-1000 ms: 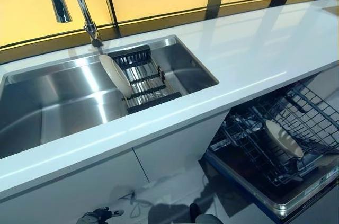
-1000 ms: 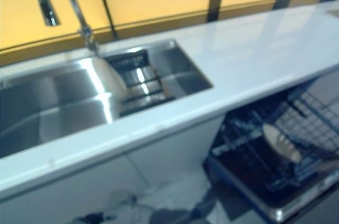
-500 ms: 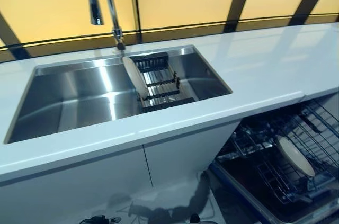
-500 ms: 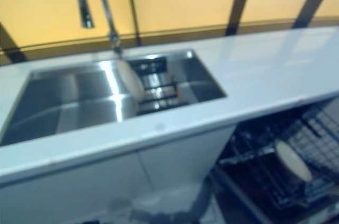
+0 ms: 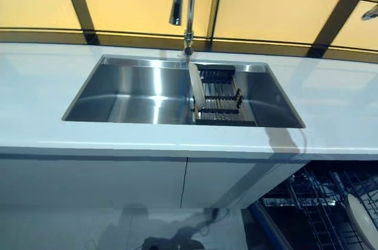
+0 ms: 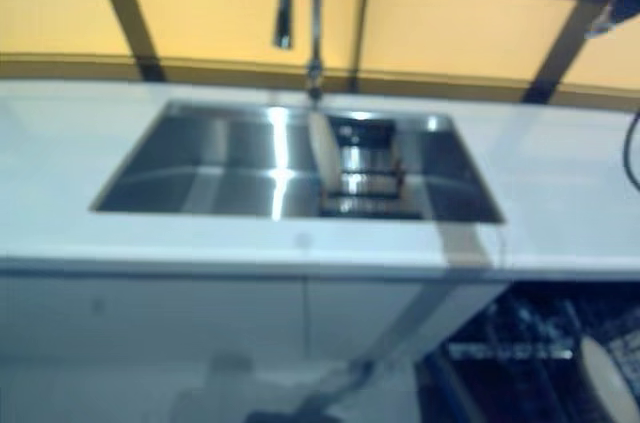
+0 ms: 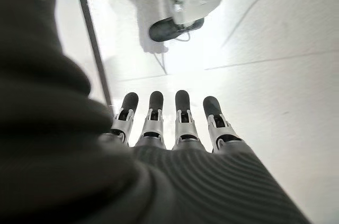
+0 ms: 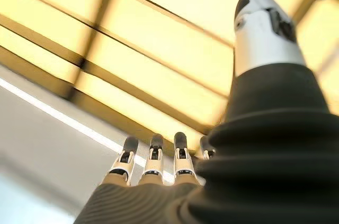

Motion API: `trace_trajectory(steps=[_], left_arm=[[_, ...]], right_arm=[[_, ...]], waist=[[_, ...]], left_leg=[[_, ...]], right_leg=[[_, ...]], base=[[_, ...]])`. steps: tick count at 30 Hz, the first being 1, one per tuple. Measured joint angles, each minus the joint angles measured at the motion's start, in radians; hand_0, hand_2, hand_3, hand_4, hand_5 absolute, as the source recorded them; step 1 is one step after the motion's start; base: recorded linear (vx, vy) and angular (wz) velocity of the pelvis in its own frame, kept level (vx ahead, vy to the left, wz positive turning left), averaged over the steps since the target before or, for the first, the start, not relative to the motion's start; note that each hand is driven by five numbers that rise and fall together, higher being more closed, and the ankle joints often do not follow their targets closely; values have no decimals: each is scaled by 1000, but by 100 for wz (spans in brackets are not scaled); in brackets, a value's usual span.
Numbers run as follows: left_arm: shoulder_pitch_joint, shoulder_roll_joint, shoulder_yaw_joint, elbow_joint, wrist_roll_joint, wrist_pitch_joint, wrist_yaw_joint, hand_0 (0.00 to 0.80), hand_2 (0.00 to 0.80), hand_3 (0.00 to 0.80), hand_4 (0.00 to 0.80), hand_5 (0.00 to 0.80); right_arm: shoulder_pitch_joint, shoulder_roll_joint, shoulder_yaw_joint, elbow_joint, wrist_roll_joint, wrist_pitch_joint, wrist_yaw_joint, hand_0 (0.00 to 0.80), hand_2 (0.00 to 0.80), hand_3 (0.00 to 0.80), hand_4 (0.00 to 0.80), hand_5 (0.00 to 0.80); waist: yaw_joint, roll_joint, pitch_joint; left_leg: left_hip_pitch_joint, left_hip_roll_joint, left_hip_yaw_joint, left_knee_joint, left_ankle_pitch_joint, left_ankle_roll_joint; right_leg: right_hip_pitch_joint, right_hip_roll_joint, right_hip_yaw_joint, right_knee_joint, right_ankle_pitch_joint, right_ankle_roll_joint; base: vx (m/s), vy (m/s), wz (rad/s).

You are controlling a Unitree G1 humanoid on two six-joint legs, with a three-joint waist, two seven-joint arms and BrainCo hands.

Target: Take plates into dishwasher

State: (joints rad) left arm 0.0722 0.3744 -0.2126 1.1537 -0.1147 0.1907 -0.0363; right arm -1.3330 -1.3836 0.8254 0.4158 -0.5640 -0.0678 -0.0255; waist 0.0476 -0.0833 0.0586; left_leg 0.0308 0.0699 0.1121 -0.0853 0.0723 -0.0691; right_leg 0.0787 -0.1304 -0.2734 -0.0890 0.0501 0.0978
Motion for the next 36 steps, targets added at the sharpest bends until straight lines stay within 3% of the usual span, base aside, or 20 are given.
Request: trace_trajectory(steps=[7, 14, 21, 36], left_arm=[[-1, 17, 0, -28, -22, 0, 18, 0, 0, 0, 0, 0], [-40, 40, 0, -43, -56, -4, 32, 0, 0, 0, 0, 0], [-57, 40, 0, -45, -57, -16, 34, 0, 0, 0, 0, 0], [-78, 41, -1, -58, -57, -28, 33, 0, 0, 0, 0, 0]], right_arm=[[-85, 39, 78, -57, -180, -46, -38, 0, 0, 0, 0, 0], [-126, 77, 97, -84, -254, -65, -70, 0, 0, 0, 0, 0], [-145, 92, 132, -97, -258, -67, -69, 0, 0, 0, 0, 0], [-145, 161, 131, -100, -291, -125, -26, 0, 0, 0, 0, 0]], waist=[[30, -30, 52], [69, -27, 145], [79, -30, 200], [79, -23, 232]], left_leg=[[-80, -1, -51, 2, 28, -3], [-135, -8, -87, 2, 43, -3], [-144, -11, -94, 2, 43, -4], [-147, -10, -93, 3, 46, -4]], right_leg=[[-49, 5, -41, 3, 0, 0], [-81, 7, -63, 4, 6, -7], [-84, 7, -65, 4, 5, -6], [-87, 7, -64, 3, 5, -6]], base=[[-65, -24, 21], [-65, 3, 14], [-10, -5, 5], [0, 0, 0]])
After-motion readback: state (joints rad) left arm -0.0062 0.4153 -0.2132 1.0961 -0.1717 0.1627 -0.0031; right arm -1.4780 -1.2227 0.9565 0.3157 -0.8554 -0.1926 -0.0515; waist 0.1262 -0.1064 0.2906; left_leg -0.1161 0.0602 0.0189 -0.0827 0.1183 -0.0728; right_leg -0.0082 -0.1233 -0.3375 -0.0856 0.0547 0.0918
